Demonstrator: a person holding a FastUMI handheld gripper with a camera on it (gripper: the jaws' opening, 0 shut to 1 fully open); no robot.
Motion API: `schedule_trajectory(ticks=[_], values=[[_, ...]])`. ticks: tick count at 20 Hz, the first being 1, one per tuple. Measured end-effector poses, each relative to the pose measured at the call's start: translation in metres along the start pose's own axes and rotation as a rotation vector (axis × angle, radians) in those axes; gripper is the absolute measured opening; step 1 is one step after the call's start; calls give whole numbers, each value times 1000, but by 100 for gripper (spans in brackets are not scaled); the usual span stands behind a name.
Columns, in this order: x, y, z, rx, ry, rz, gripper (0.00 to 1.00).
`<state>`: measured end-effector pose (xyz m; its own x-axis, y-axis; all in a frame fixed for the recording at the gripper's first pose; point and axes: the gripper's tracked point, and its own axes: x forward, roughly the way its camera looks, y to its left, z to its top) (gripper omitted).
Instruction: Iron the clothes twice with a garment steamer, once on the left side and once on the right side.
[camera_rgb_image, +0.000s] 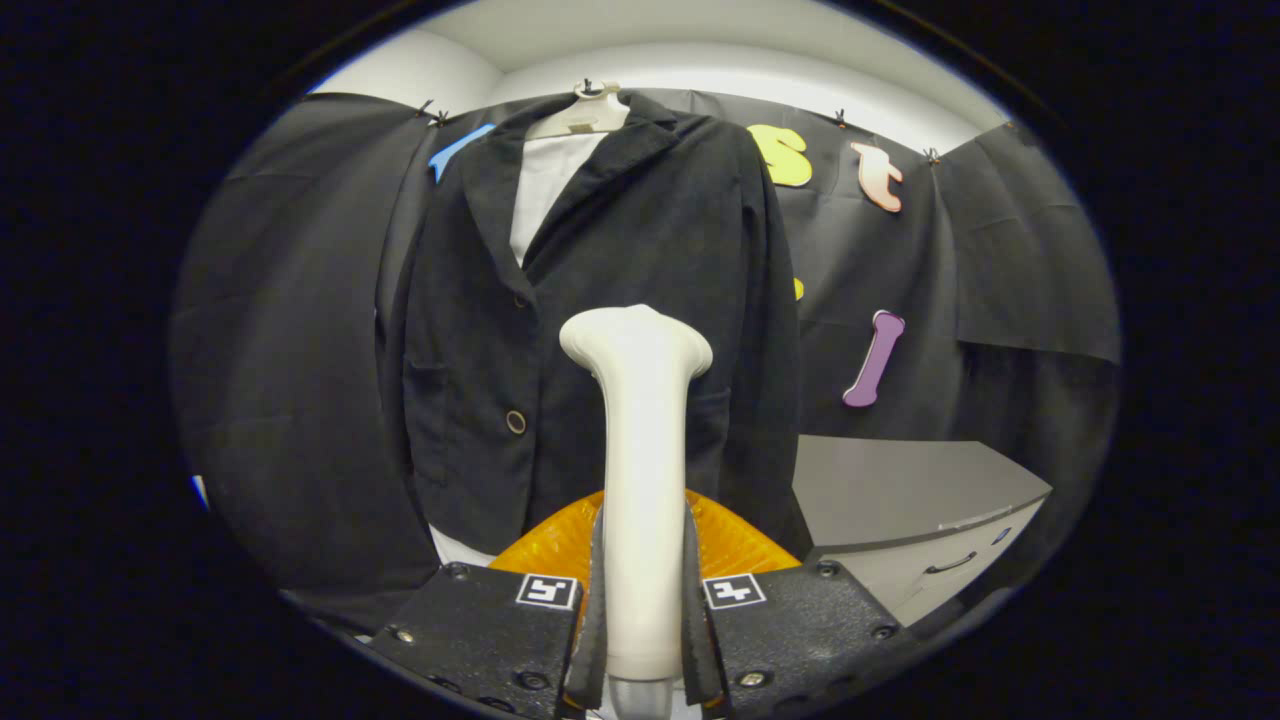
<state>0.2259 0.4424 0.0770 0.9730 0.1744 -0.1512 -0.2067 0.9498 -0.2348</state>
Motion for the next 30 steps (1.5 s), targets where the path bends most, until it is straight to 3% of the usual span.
schedule_trajectory(ticks=[15,30], values=[[-20,15,-72,-42,135,27,33],[-35,5,-164,-48,312,3,33]])
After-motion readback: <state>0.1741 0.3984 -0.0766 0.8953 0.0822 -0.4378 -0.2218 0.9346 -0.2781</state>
